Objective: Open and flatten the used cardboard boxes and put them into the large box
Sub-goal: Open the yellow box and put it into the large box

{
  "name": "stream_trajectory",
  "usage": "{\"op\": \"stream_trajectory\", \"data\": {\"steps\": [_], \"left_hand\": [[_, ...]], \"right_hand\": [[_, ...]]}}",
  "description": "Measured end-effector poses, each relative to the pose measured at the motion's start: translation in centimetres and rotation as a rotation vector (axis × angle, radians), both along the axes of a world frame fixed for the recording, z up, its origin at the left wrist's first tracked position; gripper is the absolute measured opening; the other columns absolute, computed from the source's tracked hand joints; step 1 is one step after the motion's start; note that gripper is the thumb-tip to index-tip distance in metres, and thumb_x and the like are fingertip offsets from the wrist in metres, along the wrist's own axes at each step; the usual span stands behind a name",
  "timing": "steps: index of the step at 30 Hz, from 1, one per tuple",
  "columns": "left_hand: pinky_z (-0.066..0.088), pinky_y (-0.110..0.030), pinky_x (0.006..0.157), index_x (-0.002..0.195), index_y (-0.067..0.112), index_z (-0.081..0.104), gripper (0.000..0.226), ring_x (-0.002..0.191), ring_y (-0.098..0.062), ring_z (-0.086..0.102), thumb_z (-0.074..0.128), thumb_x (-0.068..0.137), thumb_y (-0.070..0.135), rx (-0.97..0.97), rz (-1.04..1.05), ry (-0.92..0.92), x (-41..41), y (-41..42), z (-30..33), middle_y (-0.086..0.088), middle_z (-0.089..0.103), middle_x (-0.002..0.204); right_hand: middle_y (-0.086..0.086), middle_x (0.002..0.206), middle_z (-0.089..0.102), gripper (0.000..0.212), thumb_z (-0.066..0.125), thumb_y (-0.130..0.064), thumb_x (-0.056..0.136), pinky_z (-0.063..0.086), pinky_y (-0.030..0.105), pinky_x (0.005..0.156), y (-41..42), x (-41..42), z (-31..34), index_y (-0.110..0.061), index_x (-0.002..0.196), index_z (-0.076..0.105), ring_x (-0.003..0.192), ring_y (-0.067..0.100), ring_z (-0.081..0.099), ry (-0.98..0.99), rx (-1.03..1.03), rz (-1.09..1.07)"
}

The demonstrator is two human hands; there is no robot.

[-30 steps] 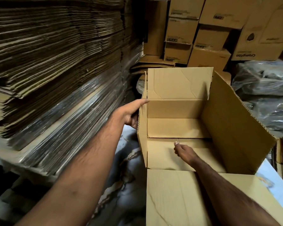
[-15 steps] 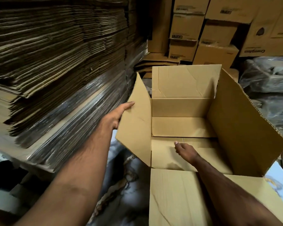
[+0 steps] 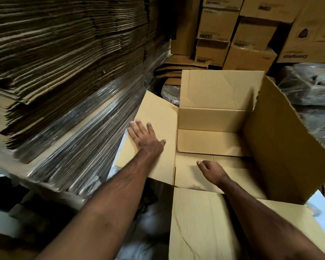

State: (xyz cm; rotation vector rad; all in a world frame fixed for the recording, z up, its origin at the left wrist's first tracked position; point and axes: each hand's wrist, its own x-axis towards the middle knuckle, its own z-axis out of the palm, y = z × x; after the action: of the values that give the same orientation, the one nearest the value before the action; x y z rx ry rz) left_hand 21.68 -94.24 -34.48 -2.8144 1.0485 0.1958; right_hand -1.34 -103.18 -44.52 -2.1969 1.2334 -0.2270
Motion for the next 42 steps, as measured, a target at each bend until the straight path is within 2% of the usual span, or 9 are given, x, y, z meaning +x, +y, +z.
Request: {"op": "stream_trajectory", "data": {"steps": [6, 10, 15, 19, 23, 27, 31, 35, 42], "left_hand": [[-0.012, -0.064, 0.114, 0.156, 0.012, -0.013, 0.124, 0.143, -0.049, -0.025, 0.033, 0.073, 0.092, -0.037, 0.078, 0.291, -4.4, -3.6, -2.8, -0.029, -0.027, 0.156], [0.000, -0.061, 0.118, 0.155, 0.017, -0.018, 0.129, 0.147, -0.046, -0.015, 0.055, 0.072, 0.084, -0.067, 0.154, 0.410, -5.2, -5.0, -4.6, -0.027, -0.021, 0.159], [0.036, -0.046, 0.108, 0.151, 0.012, 0.021, 0.082, 0.138, -0.036, 0.035, 0.064, 0.089, 0.045, -0.294, 0.321, 0.533, -5.3, -6.0, -5.8, -0.020, 0.030, 0.154], [0.047, -0.036, 0.091, 0.131, 0.007, 0.052, 0.046, 0.121, -0.035, 0.056, 0.060, 0.090, 0.025, -0.440, 0.362, 0.601, -6.1, -5.7, -5.7, -0.015, 0.058, 0.133], [0.046, -0.034, 0.081, 0.126, 0.003, 0.059, 0.039, 0.115, -0.037, 0.060, 0.058, 0.089, 0.016, -0.534, 0.337, 0.643, -6.5, -5.7, -4.6, -0.017, 0.063, 0.126], [0.054, -0.034, 0.078, 0.108, 0.007, 0.069, 0.030, 0.094, -0.036, 0.067, 0.055, 0.082, 0.012, -0.724, 0.334, 0.777, -7.0, -5.7, -3.1, -0.015, 0.071, 0.105], [0.055, -0.032, 0.076, 0.106, 0.009, 0.071, 0.028, 0.087, -0.027, 0.068, 0.057, 0.081, 0.010, -0.943, 0.312, 0.912, -7.6, -5.2, -0.9, -0.009, 0.074, 0.099], [0.057, -0.037, 0.085, 0.111, 0.014, 0.072, 0.031, 0.092, -0.025, 0.070, 0.065, 0.081, 0.011, -1.163, 0.262, 1.053, -8.0, -4.5, 1.9, -0.004, 0.075, 0.100], [0.055, -0.036, 0.084, 0.121, 0.007, 0.066, 0.035, 0.086, -0.021, 0.066, 0.057, 0.089, -0.005, -1.422, 0.116, 1.232, -9.2, -3.0, 8.3, -0.013, 0.072, 0.105]], "right_hand": [[-0.003, 0.062, 0.052, 0.043, 0.047, -0.038, 0.102, 0.027, 0.033, 0.056, -0.6, -0.5, 0.8, -0.018, 0.064, 0.046, 0.066, 0.024, 0.050, -0.053, -0.057, -0.012], [0.001, 0.081, 0.069, 0.030, 0.052, -0.036, 0.099, 0.037, 0.030, 0.063, -0.8, -1.7, -0.3, -0.015, 0.085, 0.068, 0.079, 0.024, 0.061, -0.033, -0.019, -0.016], [0.003, 0.097, 0.073, 0.025, 0.055, -0.032, 0.097, 0.048, 0.031, 0.076, -1.0, -1.6, -0.5, -0.014, 0.098, 0.072, 0.093, 0.025, 0.064, -0.053, 0.013, -0.029], [0.007, 0.110, 0.071, 0.028, 0.055, -0.031, 0.097, 0.046, 0.028, 0.081, -1.4, -1.7, -0.7, -0.011, 0.110, 0.070, 0.103, 0.027, 0.063, -0.027, 0.022, -0.026], [0.010, 0.131, 0.059, 0.040, 0.055, -0.034, 0.097, 0.043, 0.034, 0.101, -1.6, -1.9, -0.4, -0.010, 0.130, 0.060, 0.122, 0.028, 0.054, 0.037, -0.015, 0.036], [0.010, 0.143, 0.047, 0.049, 0.053, -0.041, 0.096, 0.039, 0.039, 0.107, -2.1, -2.4, 1.5, -0.018, 0.139, 0.050, 0.133, 0.029, 0.042, 0.195, -0.103, 0.062], [0.015, 0.164, 0.007, 0.080, 0.050, -0.061, 0.092, 0.020, 0.051, 0.118, -2.2, -3.3, 3.6, -0.027, 0.156, 0.016, 0.150, 0.034, 0.010, 0.457, -0.030, 0.076], [0.011, 0.161, -0.028, 0.095, 0.040, -0.074, 0.089, 0.000, 0.059, 0.118, -2.5, -3.3, 5.7, -0.031, 0.157, -0.012, 0.149, 0.033, -0.021, 0.592, 0.023, 0.143], [0.004, 0.161, -0.028, 0.088, 0.027, -0.076, 0.091, 0.001, 0.067, 0.115, -4.2, -2.4, 10.2, -0.032, 0.157, -0.010, 0.151, 0.032, -0.017, 0.723, -0.111, 0.115]]}}
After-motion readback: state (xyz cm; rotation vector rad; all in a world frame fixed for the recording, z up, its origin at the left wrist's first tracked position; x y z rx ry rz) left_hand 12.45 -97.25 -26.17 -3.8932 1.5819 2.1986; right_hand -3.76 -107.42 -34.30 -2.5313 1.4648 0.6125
